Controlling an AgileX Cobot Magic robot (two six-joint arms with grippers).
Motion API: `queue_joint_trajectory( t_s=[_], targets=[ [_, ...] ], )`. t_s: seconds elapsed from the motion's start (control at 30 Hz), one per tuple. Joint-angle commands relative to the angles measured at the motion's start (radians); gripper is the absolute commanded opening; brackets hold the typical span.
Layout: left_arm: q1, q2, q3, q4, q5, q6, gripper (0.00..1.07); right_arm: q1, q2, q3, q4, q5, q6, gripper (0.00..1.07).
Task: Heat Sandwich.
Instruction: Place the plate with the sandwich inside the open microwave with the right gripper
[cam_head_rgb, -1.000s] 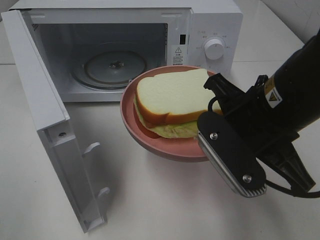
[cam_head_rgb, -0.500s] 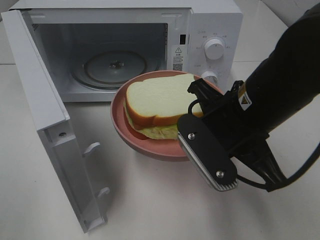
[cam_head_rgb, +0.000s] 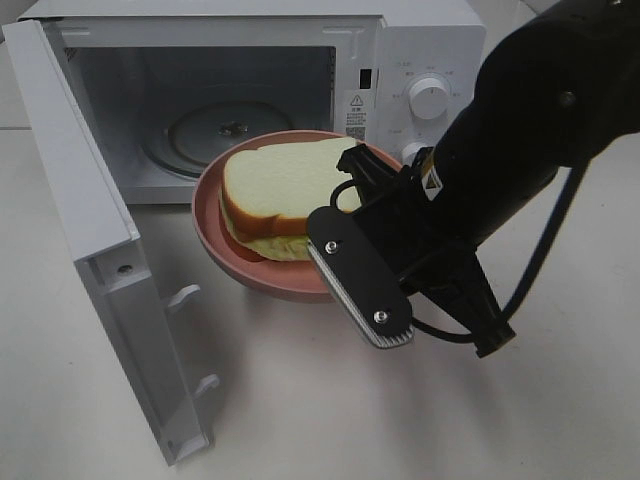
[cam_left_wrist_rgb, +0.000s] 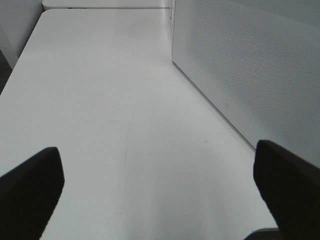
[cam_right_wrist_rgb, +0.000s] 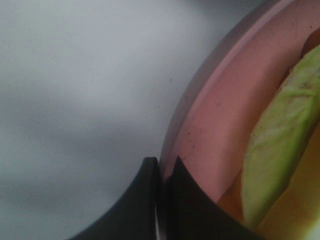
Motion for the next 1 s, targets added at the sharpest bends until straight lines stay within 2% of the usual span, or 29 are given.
queue_joint_trajectory(
  t_s=[0.03,1.0],
  targets=[
    [-0.001,0.0,-0.009,-0.002,0.002,0.002,0.98,0.003,0.021,-0.031,0.007,-0.031,-0.009,0.0],
    [-0.001,0.005,-0.009,-0.002,0.002,0.002,0.98,0.003,0.235,-0.274,0.007,0.015,0.06,0.0]
  ],
)
